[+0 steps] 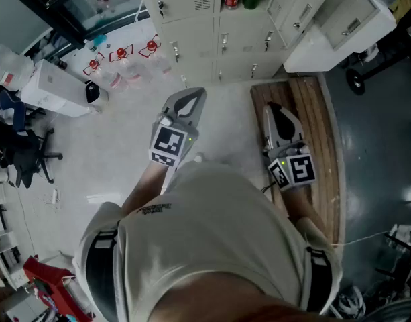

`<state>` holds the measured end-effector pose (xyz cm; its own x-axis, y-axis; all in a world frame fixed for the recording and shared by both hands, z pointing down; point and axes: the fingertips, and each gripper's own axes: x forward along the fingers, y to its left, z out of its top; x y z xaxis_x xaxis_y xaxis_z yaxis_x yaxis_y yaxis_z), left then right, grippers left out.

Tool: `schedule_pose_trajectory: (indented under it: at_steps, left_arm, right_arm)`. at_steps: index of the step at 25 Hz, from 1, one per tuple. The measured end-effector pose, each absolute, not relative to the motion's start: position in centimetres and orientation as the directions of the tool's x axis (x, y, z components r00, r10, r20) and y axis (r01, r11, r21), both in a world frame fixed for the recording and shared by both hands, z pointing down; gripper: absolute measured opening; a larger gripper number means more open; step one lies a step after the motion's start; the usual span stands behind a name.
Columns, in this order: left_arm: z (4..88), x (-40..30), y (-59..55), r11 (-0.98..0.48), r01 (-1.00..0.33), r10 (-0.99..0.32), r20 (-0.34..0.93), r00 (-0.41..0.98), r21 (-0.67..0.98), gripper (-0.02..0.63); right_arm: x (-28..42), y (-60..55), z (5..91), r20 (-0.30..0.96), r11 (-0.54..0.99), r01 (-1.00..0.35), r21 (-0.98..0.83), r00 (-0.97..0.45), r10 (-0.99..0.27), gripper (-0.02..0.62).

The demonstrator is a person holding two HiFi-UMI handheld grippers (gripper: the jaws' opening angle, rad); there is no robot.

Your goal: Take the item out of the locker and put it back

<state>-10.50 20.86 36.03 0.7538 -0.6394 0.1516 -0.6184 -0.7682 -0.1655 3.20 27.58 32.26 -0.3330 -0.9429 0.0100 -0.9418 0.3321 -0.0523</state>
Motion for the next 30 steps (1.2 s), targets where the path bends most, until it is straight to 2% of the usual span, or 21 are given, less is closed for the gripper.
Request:
schedule_pose_trajectory:
  at_steps: [30]
  left_arm:
    - [37.3, -4.9, 21.9, -0.721, -0.668, -0.693, 0.160, 0.703, -0.183, 0.012]
  right_arm:
    - [9.4, 27.1, 34.3, -0.007, 0.371, -0.927, -0.055, -0.371, -0.928, 0.003]
